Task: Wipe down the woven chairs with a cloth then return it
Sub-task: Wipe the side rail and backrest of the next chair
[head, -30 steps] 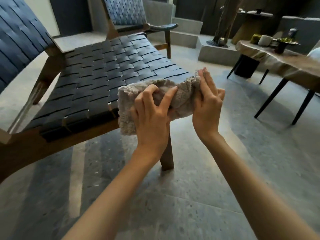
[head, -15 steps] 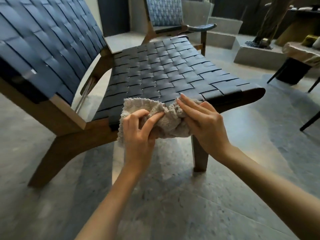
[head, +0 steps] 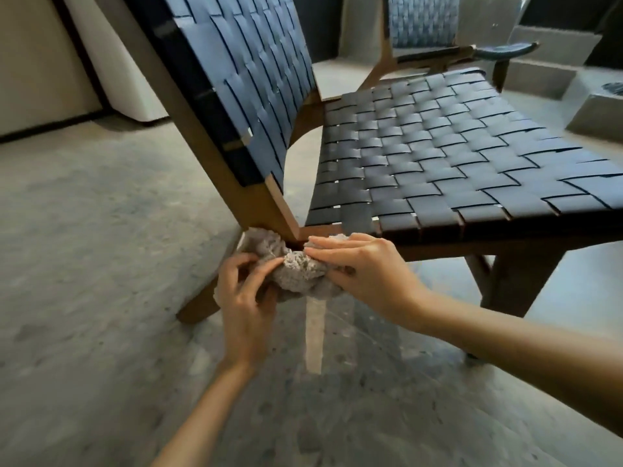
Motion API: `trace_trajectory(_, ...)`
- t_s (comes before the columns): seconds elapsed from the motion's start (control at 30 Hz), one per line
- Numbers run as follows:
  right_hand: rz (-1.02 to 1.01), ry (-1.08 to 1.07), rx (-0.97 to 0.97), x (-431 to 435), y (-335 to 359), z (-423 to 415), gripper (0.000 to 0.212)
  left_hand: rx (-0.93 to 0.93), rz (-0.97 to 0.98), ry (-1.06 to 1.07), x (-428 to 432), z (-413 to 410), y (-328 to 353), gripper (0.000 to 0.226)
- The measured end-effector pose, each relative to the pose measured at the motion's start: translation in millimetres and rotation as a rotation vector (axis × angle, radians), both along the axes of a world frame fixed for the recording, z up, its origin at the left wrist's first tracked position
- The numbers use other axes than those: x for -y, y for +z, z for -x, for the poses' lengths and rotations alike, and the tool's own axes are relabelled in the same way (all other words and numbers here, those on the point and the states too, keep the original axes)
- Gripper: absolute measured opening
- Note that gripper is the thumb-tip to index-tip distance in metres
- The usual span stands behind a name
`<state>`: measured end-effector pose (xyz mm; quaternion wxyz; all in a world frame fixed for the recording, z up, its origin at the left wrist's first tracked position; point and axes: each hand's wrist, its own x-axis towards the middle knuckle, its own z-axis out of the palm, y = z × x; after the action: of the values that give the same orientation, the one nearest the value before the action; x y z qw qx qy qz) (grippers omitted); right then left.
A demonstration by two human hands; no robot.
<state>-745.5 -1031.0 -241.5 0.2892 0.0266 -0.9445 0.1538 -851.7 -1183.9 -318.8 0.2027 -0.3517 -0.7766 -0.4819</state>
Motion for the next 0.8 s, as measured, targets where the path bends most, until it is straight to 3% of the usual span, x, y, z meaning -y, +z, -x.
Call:
trace_trajectory(0.17, 0.193, -0.026, 0.176, 57, -24, 28, 0.036, 0.057, 0.054, 0.066, 50, 42, 0, 0.048)
trace_trajectory(0.33, 0.857, -0.443, 0.163, 96, -72, 39, 0.02, 0.09, 0.133, -0.016, 63, 69, 15, 0.039)
trace_trajectory(0.5, 1.262, -0.864, -0.073, 105, -88, 55, 0.017, 0.115, 0.168, -0.115, 47, 78, 19, 0.028)
trace_trajectory(0.57, 1.409, -0.917, -0.185, 108, -87, 68, 0.019, 0.073, 0.142, -0.039, 40, 78, 15, 0.024)
trace_trajectory(0.67, 1.652, -0.931, -0.367, 109, -89, 85, 0.038, 0.017, 0.142, 0.167, 35, 72, 10, 0.028)
trace_trajectory(0.73, 1.75, -0.983, -0.405, 106, -91, 89, 0.048, 0.092, 0.098, 0.107, 35, 68, 8, 0.033)
trace_trajectory(0.8, 1.852, -0.954, -0.464, 105, -92, 94, 0.04, 0.098, 0.05, 0.025, 36, 66, 3, 0.031)
